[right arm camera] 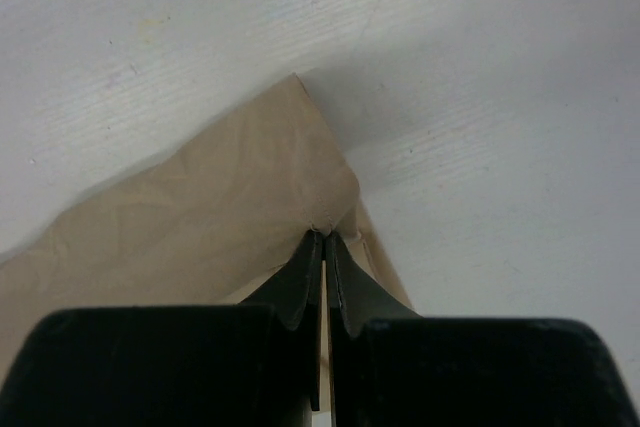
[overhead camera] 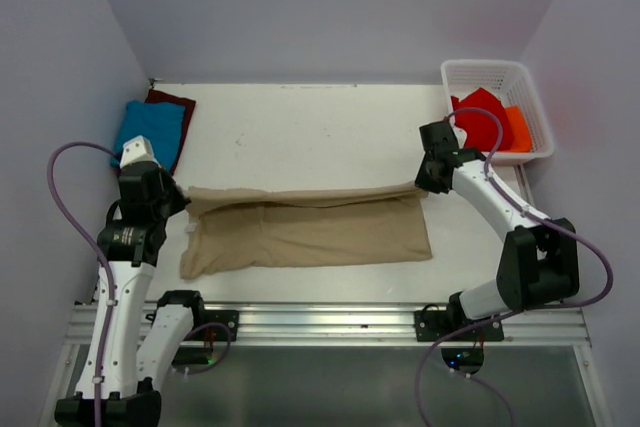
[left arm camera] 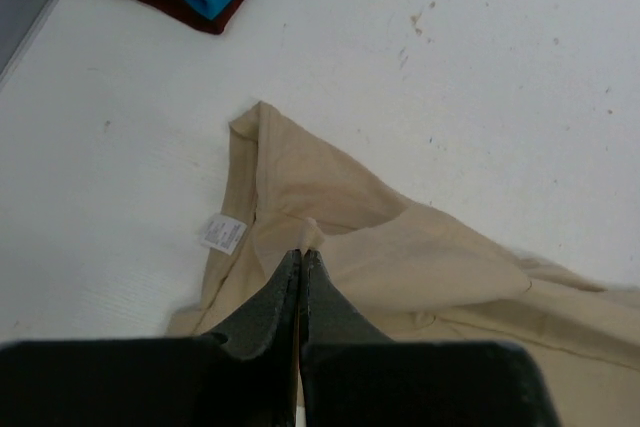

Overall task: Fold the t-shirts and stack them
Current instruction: Fold the tshirt

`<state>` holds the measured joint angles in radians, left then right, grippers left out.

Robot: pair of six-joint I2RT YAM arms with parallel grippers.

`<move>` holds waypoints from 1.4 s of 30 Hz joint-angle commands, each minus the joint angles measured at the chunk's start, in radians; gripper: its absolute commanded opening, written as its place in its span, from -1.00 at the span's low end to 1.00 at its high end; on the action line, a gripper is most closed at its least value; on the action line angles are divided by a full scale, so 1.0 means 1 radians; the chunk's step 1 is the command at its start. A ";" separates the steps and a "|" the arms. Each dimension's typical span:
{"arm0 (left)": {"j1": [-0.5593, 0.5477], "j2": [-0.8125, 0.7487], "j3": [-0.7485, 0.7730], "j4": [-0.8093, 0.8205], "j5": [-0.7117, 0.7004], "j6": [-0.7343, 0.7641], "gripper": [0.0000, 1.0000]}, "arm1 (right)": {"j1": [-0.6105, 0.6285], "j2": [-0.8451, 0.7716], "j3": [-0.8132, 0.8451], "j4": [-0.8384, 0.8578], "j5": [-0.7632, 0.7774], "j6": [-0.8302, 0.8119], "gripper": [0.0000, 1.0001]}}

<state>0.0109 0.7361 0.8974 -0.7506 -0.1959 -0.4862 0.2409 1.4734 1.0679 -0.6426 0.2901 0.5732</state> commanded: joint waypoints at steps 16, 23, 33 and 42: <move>-0.002 0.000 -0.095 -0.168 0.090 -0.077 -1.00 | 0.000 -0.145 -0.200 -0.003 -0.071 -0.053 -1.00; -0.002 0.003 -0.049 -0.207 0.007 -0.081 -0.97 | 0.005 -0.163 -0.244 -0.005 -0.129 -0.076 -1.00; -0.002 0.083 -0.028 -0.066 -0.011 -0.083 -0.96 | 0.008 -0.134 -0.148 -0.020 -0.109 -0.064 -1.00; -0.002 0.388 0.191 0.221 -0.039 -0.014 -1.00 | 0.000 0.125 0.260 -0.040 0.014 -0.079 -1.00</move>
<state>0.0109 1.0576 0.9688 -0.7074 -0.1875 -0.5453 0.2428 1.5219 1.1980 -0.6762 0.2401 0.5137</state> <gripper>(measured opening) 0.009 0.012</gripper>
